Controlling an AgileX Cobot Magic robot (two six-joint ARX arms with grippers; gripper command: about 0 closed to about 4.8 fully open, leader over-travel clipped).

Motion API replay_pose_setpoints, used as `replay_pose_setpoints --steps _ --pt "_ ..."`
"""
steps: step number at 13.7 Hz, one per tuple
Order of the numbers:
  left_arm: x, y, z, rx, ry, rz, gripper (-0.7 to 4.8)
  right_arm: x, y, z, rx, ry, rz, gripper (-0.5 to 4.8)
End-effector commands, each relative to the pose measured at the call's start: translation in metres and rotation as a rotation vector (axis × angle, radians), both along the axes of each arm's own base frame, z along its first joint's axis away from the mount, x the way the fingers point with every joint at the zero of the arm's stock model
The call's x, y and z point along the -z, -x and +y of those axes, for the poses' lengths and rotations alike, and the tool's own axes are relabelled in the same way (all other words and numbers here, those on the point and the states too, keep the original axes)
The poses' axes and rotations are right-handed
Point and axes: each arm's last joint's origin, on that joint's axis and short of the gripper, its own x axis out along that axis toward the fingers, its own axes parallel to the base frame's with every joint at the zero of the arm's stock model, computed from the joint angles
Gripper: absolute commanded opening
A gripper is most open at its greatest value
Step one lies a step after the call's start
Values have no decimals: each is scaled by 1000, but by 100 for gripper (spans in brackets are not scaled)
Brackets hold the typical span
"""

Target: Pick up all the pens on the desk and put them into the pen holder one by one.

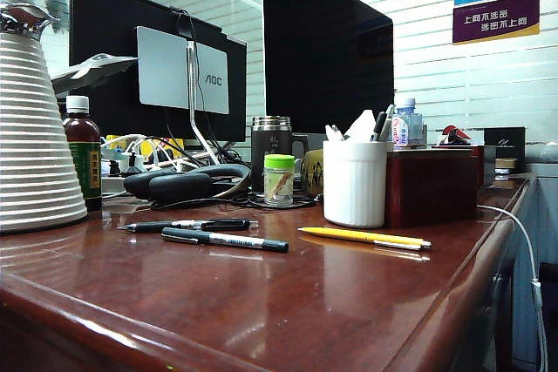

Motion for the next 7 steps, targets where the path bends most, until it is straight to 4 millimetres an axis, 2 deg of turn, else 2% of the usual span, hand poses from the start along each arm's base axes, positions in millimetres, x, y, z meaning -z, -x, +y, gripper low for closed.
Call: replay_pose_setpoints --steps 1,4,5,6,7 --pt "-1 0 0 -13 0 -11 -5 -1 0 0 14 -5 -22 -1" --pt "-1 0 0 -12 1 -11 -5 -3 0 0 18 -7 -36 -1" --pt "-2 0 0 -11 35 -13 5 -9 1 0 -13 -28 -54 0" --pt "-5 0 0 -11 105 -29 163 -20 4 1 -51 -32 -80 59" --pt "-14 2 0 -4 174 -52 429 -38 9 2 -74 -31 -121 261"
